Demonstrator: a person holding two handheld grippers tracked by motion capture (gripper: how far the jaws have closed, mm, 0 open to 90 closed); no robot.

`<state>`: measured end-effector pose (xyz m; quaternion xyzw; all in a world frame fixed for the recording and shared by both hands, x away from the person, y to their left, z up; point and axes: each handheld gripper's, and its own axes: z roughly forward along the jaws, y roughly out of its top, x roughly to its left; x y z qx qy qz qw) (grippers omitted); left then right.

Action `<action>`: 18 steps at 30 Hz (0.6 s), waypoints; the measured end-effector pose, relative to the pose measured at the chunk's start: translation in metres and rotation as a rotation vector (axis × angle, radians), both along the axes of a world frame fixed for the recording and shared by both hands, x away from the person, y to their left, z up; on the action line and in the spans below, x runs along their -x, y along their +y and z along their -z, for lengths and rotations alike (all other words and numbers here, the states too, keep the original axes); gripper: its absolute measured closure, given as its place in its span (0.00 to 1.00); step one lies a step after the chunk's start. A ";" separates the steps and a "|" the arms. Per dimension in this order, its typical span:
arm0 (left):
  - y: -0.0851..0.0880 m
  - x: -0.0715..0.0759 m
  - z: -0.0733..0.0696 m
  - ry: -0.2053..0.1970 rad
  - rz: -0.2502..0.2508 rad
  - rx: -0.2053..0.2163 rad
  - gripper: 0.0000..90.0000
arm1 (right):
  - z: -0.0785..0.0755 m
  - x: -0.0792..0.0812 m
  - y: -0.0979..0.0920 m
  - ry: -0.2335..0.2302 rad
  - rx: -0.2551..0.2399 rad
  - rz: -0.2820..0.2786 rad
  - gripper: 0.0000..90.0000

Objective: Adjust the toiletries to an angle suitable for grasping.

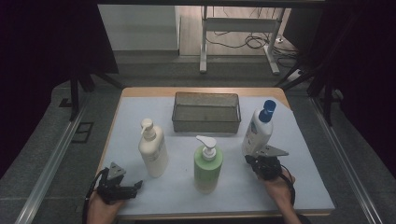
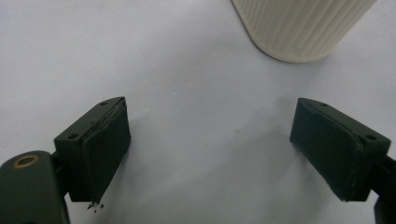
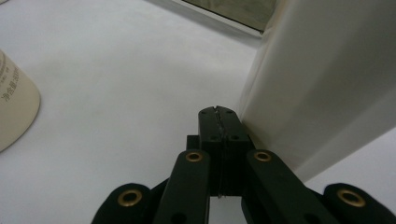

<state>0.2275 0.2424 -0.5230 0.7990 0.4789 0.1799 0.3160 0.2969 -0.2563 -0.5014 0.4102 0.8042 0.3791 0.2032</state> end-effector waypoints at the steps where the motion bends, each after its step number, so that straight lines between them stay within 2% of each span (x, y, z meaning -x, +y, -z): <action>1: 0.000 0.000 0.000 0.000 0.000 0.000 0.14 | 0.000 0.000 -0.001 0.001 0.001 0.001 0.99; 6: 0.000 0.000 0.000 0.000 0.000 0.000 0.14 | 0.001 -0.001 -0.007 0.002 0.002 0.022 0.99; 18: 0.000 0.000 0.000 0.000 0.000 0.001 0.14 | 0.001 -0.003 -0.016 0.006 0.011 0.031 0.99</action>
